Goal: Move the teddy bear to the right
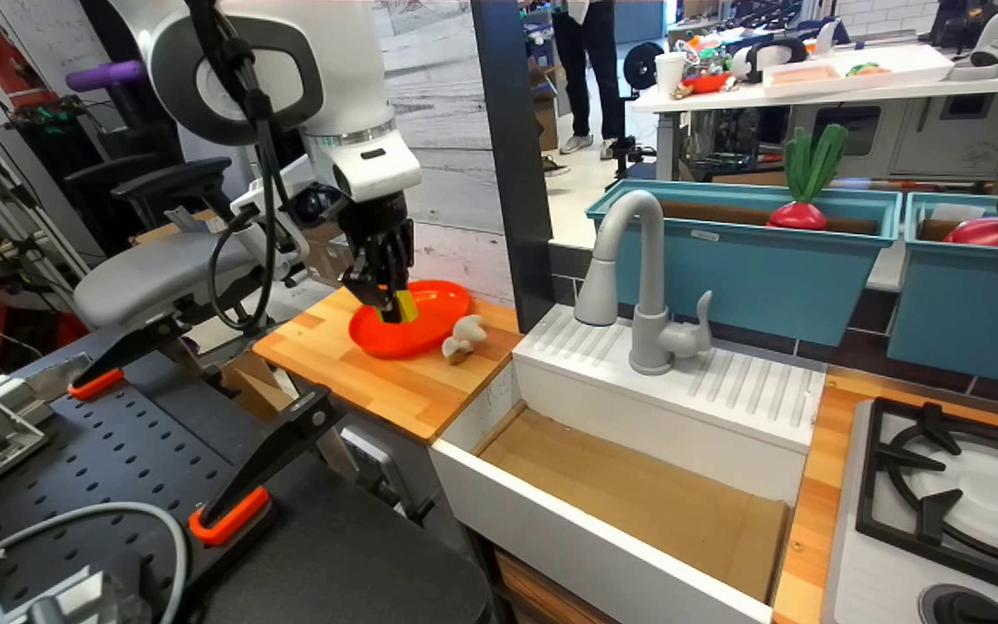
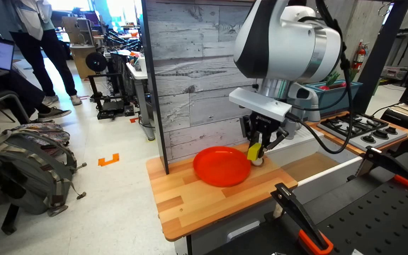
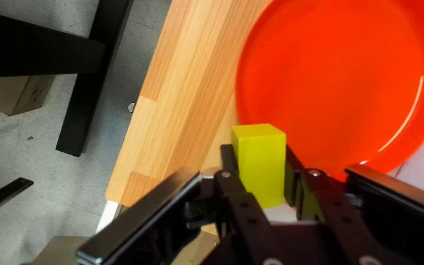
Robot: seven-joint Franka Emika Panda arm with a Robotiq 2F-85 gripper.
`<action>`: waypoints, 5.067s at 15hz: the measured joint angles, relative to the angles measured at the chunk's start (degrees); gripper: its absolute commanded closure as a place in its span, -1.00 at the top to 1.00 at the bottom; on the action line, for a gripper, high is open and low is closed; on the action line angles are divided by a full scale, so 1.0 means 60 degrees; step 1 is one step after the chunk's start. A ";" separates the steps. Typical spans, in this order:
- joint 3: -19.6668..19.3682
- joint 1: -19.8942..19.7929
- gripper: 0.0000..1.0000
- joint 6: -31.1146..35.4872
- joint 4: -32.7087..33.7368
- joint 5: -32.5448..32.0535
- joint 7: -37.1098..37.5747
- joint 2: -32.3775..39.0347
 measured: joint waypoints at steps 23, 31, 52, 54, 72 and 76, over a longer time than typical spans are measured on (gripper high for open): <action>-0.0071 0.0929 0.12 -0.0838 0.3008 -0.1380 -0.0995 0.2313; -0.0082 0.0955 1.00 -0.1285 0.3450 -0.1442 -0.1126 0.2577; -0.0142 0.0881 1.00 -0.1967 0.2351 -0.1437 -0.1164 0.1513; -0.0206 0.0884 1.00 -0.2000 0.2466 -0.1440 -0.1147 0.1576; -0.0478 0.1336 -0.80 -0.1995 0.3752 -0.1811 -0.0830 0.2473; -0.0474 0.1416 -0.80 -0.1753 0.3575 -0.1819 -0.0834 0.2359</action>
